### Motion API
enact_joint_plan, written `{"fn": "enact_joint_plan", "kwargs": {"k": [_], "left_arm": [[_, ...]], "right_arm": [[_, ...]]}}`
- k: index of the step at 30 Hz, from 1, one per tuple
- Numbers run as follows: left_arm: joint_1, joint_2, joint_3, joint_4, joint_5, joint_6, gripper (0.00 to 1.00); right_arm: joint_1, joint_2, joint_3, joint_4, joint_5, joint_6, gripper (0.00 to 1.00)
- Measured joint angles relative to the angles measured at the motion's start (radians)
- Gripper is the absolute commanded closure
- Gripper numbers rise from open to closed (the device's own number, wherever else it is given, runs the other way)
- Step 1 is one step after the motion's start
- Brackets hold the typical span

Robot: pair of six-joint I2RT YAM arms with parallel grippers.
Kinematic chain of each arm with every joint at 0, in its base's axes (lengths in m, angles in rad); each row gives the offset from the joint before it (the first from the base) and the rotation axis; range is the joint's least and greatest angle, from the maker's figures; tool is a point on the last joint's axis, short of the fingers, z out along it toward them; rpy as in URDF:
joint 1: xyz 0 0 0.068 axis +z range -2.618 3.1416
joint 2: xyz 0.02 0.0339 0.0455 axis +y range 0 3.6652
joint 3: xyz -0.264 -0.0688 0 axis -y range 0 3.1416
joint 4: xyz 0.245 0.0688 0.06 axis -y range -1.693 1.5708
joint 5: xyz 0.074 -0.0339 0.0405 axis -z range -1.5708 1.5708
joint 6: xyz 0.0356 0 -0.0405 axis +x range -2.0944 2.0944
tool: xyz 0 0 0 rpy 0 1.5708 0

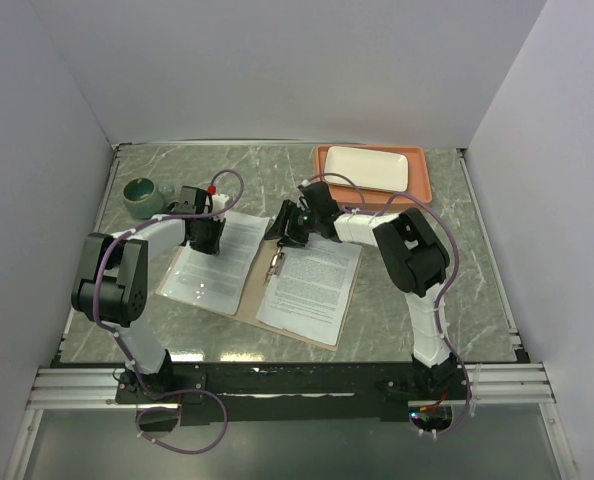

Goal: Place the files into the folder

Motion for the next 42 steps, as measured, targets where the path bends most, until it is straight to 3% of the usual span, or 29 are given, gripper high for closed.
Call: {"fn": "enact_joint_plan", "kwargs": {"k": [42], "left_arm": [[0.001,-0.004,-0.005,0.005,0.001,0.000,0.99]], "right_arm": [[0.012,-0.081,-0.122,0.131,-0.060,0.080,0.43]]}}
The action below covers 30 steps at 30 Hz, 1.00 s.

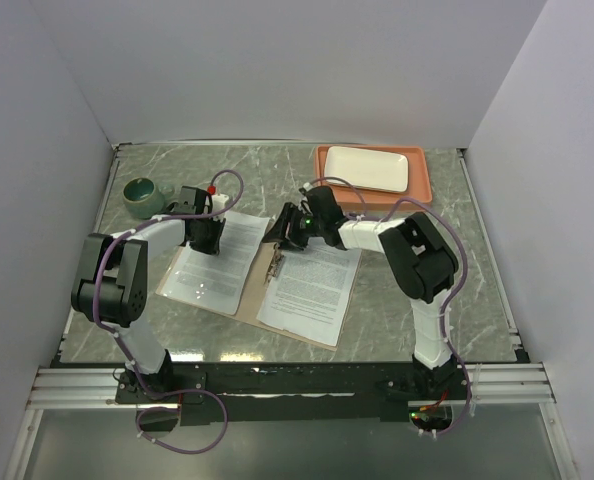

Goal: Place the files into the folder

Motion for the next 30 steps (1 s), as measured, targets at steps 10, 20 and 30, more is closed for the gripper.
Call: {"fn": "enact_joint_plan", "kwargs": {"k": [10,20,30], "left_arm": [[0.000,-0.002,-0.004,0.005,0.000,0.000,0.99],[0.000,-0.002,-0.004,0.005,0.000,0.000,0.99],[0.000,-0.006,0.001,-0.011,0.000,0.000,0.99]], "right_arm": [[0.027,-0.058,0.002,-0.006,-0.010,0.000,0.43],[0.086,-0.069,-0.001,-0.046,-0.008,0.001,0.44],[0.118,-0.084,-0.004,-0.118,0.013,-0.012,0.41]]}}
